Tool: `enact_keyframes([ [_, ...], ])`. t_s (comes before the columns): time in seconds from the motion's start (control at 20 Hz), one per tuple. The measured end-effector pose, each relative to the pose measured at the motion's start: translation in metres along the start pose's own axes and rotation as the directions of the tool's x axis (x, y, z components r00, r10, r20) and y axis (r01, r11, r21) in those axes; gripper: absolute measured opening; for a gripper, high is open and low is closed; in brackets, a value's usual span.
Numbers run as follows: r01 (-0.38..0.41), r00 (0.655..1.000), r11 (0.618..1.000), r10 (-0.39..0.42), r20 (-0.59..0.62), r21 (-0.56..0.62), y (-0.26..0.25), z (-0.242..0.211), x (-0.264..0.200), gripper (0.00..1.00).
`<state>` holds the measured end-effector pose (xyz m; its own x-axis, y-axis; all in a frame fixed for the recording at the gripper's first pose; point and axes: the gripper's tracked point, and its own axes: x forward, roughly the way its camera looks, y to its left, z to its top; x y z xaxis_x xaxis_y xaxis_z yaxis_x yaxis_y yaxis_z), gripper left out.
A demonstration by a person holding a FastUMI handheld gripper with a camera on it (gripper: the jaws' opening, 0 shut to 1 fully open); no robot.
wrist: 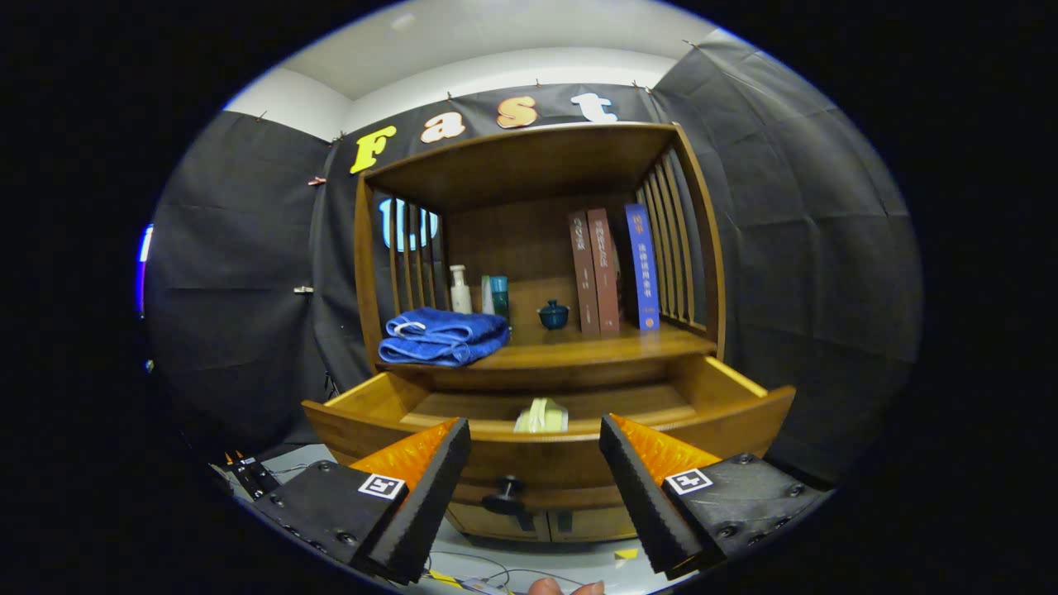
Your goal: Pull open the drawer, take out the items inside it, and place them on the countertop above the cabinet.
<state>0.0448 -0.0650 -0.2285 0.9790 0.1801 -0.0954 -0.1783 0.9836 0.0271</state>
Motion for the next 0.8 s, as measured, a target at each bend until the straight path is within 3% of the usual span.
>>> enact_keyframes([
  [0.1,-0.041,0.999,0.999,0.041,-0.001,-0.004,0.005,0.024,0.005,0.98],
  [0.25,-0.093,0.994,0.991,0.099,-0.049,0.101,0.02,0.053,0.028,0.98],
  [0.35,-0.051,0.987,0.997,0.06,-0.15,0.062,0.007,0.054,0.055,0.99],
  [0.45,-0.069,0.963,0.998,0.065,-0.26,-0.008,0.009,0.047,0.083,0.98],
  [0.65,-0.105,0.867,0.984,0.018,-0.498,-0.147,0.008,-0.003,0.126,0.99],
  [0.8,-0.088,0.762,0.982,-0.04,-0.646,-0.166,0.003,-0.048,0.147,0.99],
])
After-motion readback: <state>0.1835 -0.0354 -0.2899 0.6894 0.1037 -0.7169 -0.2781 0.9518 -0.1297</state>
